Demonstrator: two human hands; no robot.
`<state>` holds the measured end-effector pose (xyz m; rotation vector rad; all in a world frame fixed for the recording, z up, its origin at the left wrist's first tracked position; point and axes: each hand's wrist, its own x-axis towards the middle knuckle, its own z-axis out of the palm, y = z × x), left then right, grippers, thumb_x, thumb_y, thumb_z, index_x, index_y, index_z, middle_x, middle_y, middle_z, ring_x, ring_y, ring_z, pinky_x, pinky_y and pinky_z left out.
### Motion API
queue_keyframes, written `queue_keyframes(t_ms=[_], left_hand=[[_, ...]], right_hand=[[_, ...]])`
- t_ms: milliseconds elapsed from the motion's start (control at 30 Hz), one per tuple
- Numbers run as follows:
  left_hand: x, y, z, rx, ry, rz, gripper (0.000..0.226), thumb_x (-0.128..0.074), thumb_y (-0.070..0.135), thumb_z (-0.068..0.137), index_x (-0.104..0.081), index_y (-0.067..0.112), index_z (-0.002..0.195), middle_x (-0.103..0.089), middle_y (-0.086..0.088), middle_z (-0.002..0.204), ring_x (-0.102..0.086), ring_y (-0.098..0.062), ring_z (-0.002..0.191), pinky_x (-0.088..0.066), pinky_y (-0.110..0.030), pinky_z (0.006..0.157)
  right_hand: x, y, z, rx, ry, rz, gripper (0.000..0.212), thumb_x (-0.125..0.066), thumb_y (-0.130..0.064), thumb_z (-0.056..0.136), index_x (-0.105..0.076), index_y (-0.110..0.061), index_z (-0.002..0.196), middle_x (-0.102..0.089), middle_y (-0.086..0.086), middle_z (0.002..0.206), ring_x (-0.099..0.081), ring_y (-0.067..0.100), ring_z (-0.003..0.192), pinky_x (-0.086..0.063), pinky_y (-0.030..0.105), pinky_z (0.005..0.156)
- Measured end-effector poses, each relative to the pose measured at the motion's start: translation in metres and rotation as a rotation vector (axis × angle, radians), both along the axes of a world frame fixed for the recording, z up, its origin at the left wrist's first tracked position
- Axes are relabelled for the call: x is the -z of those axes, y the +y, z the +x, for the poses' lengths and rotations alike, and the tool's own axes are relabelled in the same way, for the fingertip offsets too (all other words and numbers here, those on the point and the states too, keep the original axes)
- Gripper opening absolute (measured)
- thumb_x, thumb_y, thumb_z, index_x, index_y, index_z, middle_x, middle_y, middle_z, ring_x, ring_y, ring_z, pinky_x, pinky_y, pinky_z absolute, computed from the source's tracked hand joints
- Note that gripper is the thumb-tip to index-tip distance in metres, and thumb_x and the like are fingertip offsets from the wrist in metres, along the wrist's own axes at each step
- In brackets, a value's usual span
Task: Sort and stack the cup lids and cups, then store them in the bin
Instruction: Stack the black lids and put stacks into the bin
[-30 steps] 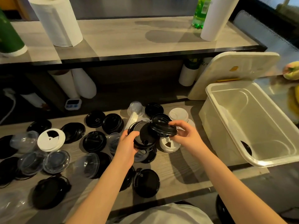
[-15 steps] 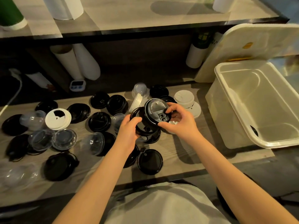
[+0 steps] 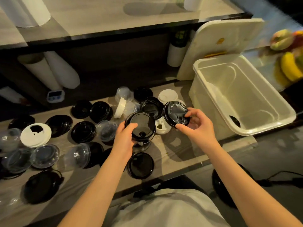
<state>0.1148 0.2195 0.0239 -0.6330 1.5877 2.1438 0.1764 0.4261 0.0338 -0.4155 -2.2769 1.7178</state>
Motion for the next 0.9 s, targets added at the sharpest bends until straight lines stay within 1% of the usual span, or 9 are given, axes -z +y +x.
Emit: queue_keyframes(t_ms=[100, 167, 267, 367, 467, 533, 633, 733, 900], left_hand=[[-0.013, 0.033, -0.008, 0.031, 0.015, 0.034, 0.05, -0.056, 0.007, 0.088, -0.043, 0.008, 0.136, -0.059, -0.011, 0.124, -0.06, -0.024, 0.107, -0.051, -0.034, 0.081], [-0.026, 0.057, -0.015, 0.058, 0.054, 0.053, 0.052, -0.055, 0.008, 0.088, -0.04, 0.008, 0.138, -0.057, -0.01, 0.126, -0.058, -0.023, 0.109, -0.051, -0.031, 0.079], [-0.048, 0.094, -0.02, 0.084, 0.105, 0.079, 0.034, -0.055, 0.008, 0.09, -0.049, 0.016, 0.122, -0.06, -0.004, 0.112, -0.058, -0.018, 0.104, -0.049, -0.034, 0.088], [-0.066, 0.128, -0.021, 0.123, 0.153, 0.117, 0.013, -0.053, 0.007, 0.091, -0.056, 0.019, 0.093, -0.063, 0.001, 0.092, -0.062, -0.013, 0.086, -0.049, -0.029, 0.079], [-0.073, 0.158, -0.021, 0.151, 0.201, 0.11, 0.013, -0.052, 0.008, 0.091, -0.059, 0.018, 0.096, -0.066, 0.001, 0.091, -0.063, -0.014, 0.087, -0.05, -0.026, 0.073], [-0.077, 0.177, -0.02, 0.176, 0.239, 0.069, 0.014, -0.052, 0.009, 0.091, -0.059, 0.017, 0.099, -0.066, 0.002, 0.091, -0.064, -0.011, 0.086, -0.051, -0.024, 0.071], [-0.086, 0.202, -0.02, 0.233, 0.307, -0.015, 0.019, -0.052, 0.011, 0.091, -0.057, 0.016, 0.109, -0.065, 0.002, 0.096, -0.063, -0.011, 0.089, -0.052, -0.025, 0.074], [-0.091, 0.224, -0.021, 0.263, 0.353, -0.09, 0.028, -0.053, 0.012, 0.091, -0.053, 0.014, 0.118, -0.063, -0.001, 0.105, -0.061, -0.014, 0.098, -0.05, -0.026, 0.077], [-0.087, 0.238, -0.018, 0.272, 0.37, -0.139, 0.018, -0.054, 0.01, 0.09, -0.056, 0.024, 0.101, -0.064, 0.002, 0.101, -0.062, -0.016, 0.102, -0.052, -0.036, 0.091]], right_hand=[[-0.025, 0.022, 0.007, 0.044, 0.071, 0.02, 0.038, -0.082, -0.009, 0.067, -0.055, -0.027, 0.085, -0.058, -0.02, 0.109, -0.064, 0.009, 0.098, -0.052, 0.02, 0.082], [-0.041, 0.041, 0.01, 0.073, 0.115, 0.049, 0.039, -0.082, -0.007, 0.067, -0.054, -0.028, 0.085, -0.057, -0.018, 0.111, -0.063, 0.008, 0.097, -0.051, 0.016, 0.081], [-0.059, 0.079, 0.012, 0.133, 0.152, 0.097, 0.039, -0.082, -0.007, 0.067, -0.054, -0.029, 0.083, -0.058, -0.018, 0.106, -0.064, 0.011, 0.091, -0.052, 0.02, 0.079], [-0.068, 0.128, 0.015, 0.185, 0.085, 0.159, 0.038, -0.083, -0.013, 0.067, -0.053, -0.033, 0.082, -0.059, -0.019, 0.101, -0.064, 0.012, 0.09, -0.053, 0.027, 0.082], [-0.069, 0.173, 0.012, 0.14, -0.109, 0.237, 0.034, -0.083, -0.022, 0.068, -0.055, -0.031, 0.083, -0.063, -0.012, 0.092, -0.065, 0.013, 0.083, -0.052, 0.026, 0.077], [-0.067, 0.199, 0.007, 0.065, -0.26, 0.344, 0.034, -0.083, -0.025, 0.067, -0.055, -0.025, 0.086, -0.062, -0.007, 0.09, -0.062, 0.012, 0.083, -0.049, 0.024, 0.077], [-0.063, 0.231, -0.006, -0.199, -0.392, 0.624, 0.035, -0.083, -0.032, 0.067, -0.056, -0.022, 0.087, -0.06, -0.003, 0.094, -0.057, 0.018, 0.088, -0.049, 0.034, 0.082], [-0.052, 0.248, -0.021, -0.513, -0.517, 0.852, 0.037, -0.08, -0.035, 0.068, -0.052, -0.02, 0.087, -0.054, -0.004, 0.087, -0.051, 0.018, 0.082, -0.045, 0.033, 0.073], [-0.03, 0.254, -0.045, -0.726, -0.642, 1.017, 0.04, -0.079, -0.036, 0.069, -0.048, -0.018, 0.088, -0.047, -0.004, 0.084, -0.048, 0.018, 0.08, -0.043, 0.03, 0.066]])
